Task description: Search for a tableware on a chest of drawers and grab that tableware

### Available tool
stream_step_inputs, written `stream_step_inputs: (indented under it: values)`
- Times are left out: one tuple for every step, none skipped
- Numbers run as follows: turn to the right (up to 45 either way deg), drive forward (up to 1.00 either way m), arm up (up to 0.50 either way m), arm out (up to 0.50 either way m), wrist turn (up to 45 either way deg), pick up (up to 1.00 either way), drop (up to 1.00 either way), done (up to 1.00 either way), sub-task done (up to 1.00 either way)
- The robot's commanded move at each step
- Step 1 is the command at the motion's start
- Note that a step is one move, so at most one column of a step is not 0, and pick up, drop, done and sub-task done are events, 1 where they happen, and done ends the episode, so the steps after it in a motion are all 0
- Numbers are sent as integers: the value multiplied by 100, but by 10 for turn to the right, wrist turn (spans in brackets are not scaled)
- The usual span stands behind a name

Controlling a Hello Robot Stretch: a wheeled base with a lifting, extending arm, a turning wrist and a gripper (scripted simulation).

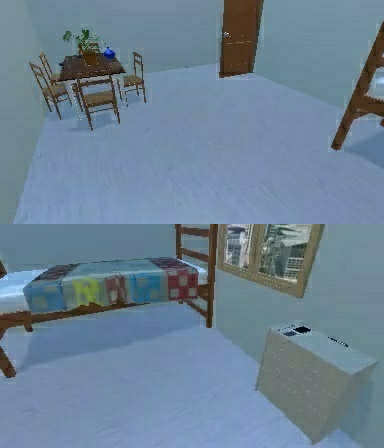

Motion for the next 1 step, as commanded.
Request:
stream_step_inputs:
  values:
    - [0, 100, 0, 0, 0, 0, 0, 0, 0]
